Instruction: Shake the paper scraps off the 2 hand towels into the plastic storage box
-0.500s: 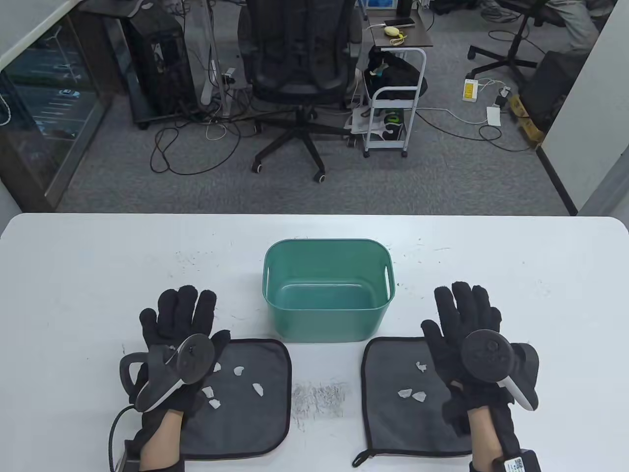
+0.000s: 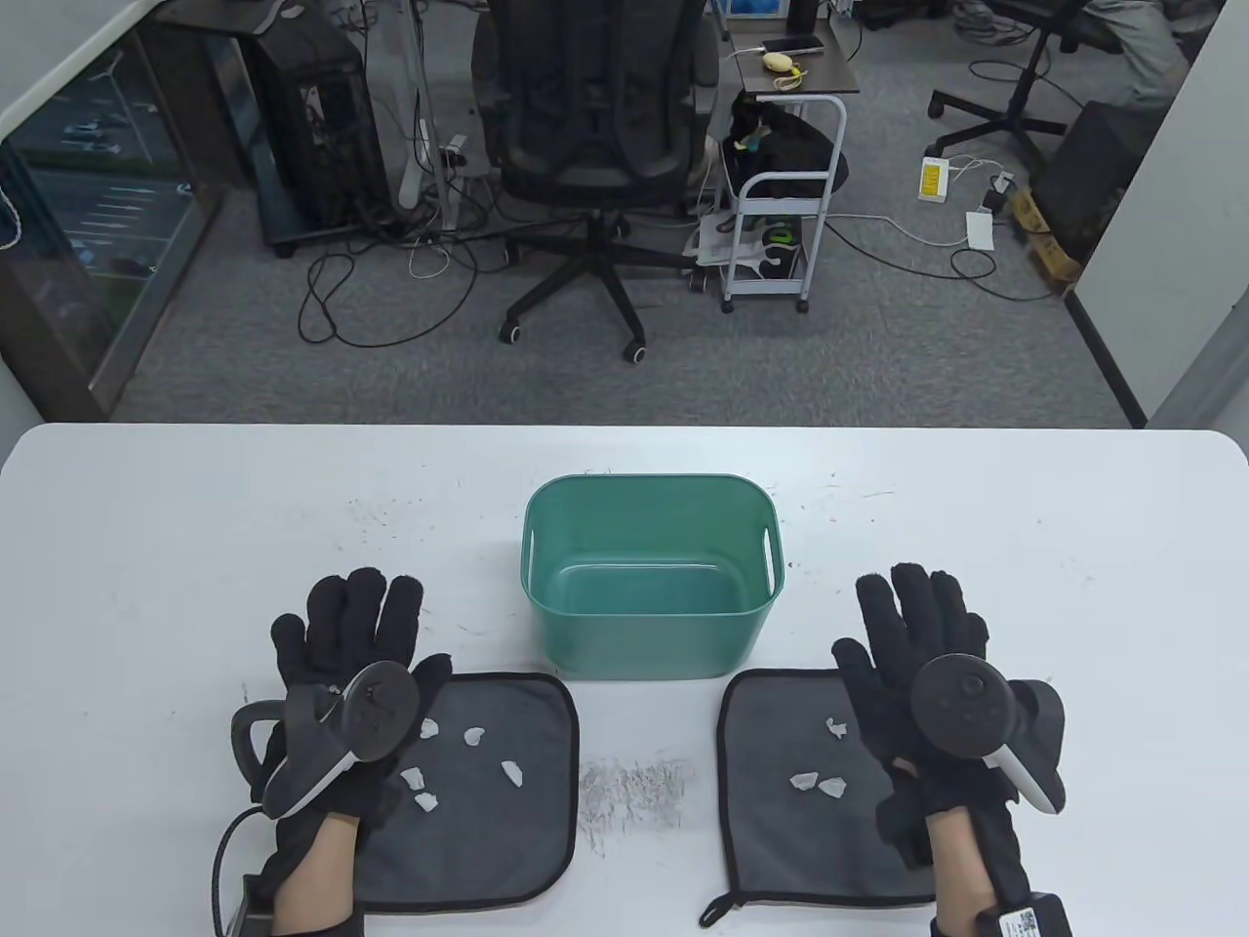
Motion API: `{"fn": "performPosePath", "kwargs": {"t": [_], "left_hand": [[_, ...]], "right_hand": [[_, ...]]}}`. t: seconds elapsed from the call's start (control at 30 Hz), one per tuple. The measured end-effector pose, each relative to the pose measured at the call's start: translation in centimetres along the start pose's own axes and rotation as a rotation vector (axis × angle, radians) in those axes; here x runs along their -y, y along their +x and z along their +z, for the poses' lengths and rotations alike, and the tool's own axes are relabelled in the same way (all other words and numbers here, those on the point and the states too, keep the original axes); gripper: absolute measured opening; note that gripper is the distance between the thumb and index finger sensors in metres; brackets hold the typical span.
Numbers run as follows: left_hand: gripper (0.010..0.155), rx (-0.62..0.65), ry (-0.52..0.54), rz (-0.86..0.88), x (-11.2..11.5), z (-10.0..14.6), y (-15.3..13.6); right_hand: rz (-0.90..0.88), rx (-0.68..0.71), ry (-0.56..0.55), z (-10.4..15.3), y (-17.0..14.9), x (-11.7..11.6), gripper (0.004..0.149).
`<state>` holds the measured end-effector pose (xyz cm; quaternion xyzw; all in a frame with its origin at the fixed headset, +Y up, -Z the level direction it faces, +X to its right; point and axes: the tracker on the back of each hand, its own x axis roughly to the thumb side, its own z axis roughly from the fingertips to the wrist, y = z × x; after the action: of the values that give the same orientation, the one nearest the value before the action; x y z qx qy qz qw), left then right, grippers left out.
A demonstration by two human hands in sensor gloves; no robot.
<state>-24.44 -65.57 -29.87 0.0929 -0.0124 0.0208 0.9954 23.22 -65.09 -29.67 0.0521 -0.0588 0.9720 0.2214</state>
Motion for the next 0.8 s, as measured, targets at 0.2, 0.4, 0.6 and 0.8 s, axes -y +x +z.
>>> {"fn": "performPosePath", "kwargs": {"t": [0.2,0.4,0.6,0.8], "left_hand": [[0.077,-0.011,-0.018,0.005,0.1,-0.1,-0.4],[0.079,-0.077,-0.077,0.008,0.6,-0.4,-1.9],[0.081,-0.140,-0.177,0.027,1.9,-0.7,-3.0],[0.080,-0.222,-0.274,-0.017,4.1,-0.4,-4.6]], "right_hand": [[0.004,-0.002,0.015,-0.1,0.1,-0.4,0.066],[0.012,0.006,0.045,0.0,1.0,-1.1,0.067],[-0.064,0.070,0.155,0.4,4.2,-3.3,0.068],[-0.015,0.123,0.324,0.4,9.0,-7.8,0.068]]}}
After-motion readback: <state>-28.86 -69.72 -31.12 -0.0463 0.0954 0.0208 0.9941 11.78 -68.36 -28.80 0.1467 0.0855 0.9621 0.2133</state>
